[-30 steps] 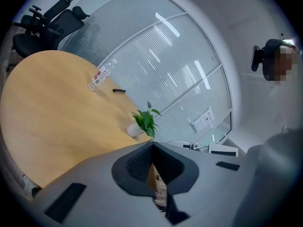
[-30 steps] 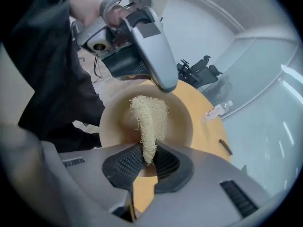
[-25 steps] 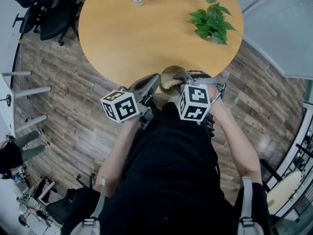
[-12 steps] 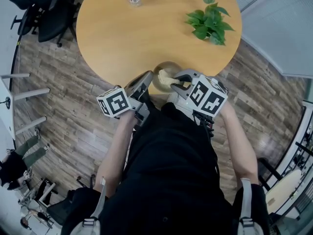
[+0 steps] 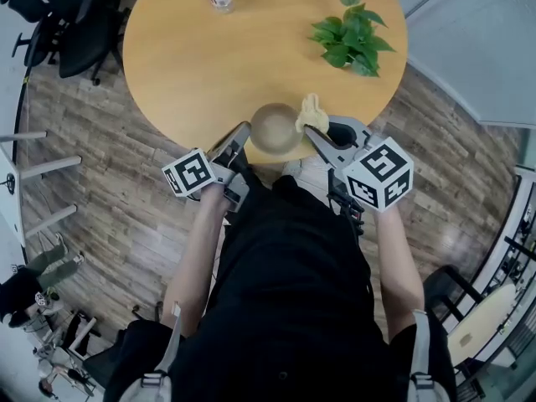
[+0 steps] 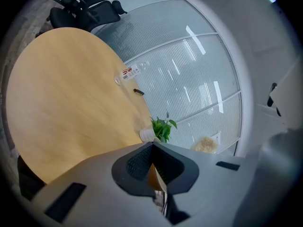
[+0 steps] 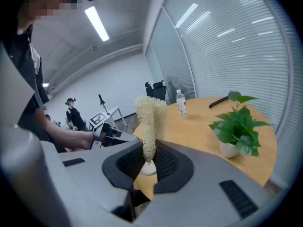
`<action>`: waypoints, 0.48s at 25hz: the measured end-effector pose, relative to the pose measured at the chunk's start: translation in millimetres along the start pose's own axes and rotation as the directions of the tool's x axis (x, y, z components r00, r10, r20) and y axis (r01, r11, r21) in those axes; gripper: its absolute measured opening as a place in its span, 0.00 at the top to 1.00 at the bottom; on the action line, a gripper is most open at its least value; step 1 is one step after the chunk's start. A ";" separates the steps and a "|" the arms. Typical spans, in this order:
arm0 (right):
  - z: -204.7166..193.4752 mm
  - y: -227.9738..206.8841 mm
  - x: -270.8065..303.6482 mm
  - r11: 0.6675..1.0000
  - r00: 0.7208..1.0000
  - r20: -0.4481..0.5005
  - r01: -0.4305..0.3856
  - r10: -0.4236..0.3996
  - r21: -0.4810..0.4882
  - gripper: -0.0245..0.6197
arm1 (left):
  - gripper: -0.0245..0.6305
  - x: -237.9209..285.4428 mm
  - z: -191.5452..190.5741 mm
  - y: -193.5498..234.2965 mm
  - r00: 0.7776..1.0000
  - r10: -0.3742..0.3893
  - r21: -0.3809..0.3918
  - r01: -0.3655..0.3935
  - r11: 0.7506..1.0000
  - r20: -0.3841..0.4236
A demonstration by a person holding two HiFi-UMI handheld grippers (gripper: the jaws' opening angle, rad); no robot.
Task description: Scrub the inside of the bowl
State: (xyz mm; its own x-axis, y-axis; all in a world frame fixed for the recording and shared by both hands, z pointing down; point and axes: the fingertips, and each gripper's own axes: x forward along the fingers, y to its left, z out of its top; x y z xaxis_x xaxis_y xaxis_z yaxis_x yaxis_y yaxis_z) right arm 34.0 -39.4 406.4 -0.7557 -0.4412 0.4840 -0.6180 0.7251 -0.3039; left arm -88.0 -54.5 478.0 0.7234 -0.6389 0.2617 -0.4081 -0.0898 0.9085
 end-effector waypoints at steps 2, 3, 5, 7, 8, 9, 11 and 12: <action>-7.7 -1.3 -7.1 0.998 1.000 0.017 0.010 -0.011 0.056 0.90 | 0.95 0.6 -1.4 3.9 1.000 0.005 -0.012 -0.005 1.000 0.001; -12.3 -2.6 -10.8 0.996 1.000 0.024 0.018 -0.020 0.082 0.90 | 0.95 1.0 -2.1 6.1 1.000 0.007 -0.020 -0.007 1.000 0.001; -22.1 -6.5 -18.6 0.990 0.999 0.037 0.032 -0.037 0.139 0.90 | 0.95 2.7 -3.4 11.3 1.000 0.013 -0.034 -0.013 0.999 0.000; -32.7 -10.9 -27.1 0.980 0.998 0.044 0.044 -0.053 0.196 0.90 | 0.95 4.5 -5.5 17.5 1.000 0.023 -0.043 -0.023 0.999 -0.004; -38.6 -13.4 -31.9 0.974 0.997 0.043 0.054 -0.064 0.218 0.90 | 0.95 5.0 -6.7 20.6 1.000 0.028 -0.049 -0.028 0.998 -0.005; -44.8 -16.2 -37.4 0.969 0.996 0.038 0.067 -0.079 0.236 0.90 | 0.95 5.3 -7.9 23.5 1.000 0.031 -0.055 -0.032 0.998 -0.004; -57.2 -22.6 -49.3 0.959 0.994 0.024 0.100 -0.110 0.265 0.90 | 0.95 5.9 -10.0 28.7 0.999 0.038 -0.063 -0.038 0.997 0.002; -62.7 -25.6 -54.7 0.954 0.992 0.016 0.115 -0.124 0.277 0.90 | 0.95 6.1 -10.9 31.8 0.999 0.043 -0.064 -0.043 0.997 0.005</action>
State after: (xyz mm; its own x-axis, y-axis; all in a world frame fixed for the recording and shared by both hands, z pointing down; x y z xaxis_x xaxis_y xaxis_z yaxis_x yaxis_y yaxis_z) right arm 104.8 -0.6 439.1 -0.6766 -0.5360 0.5049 -0.7364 0.4948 -0.4615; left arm -90.4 -52.9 512.1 0.7022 -0.6461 0.2991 -0.4024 -0.0137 0.9153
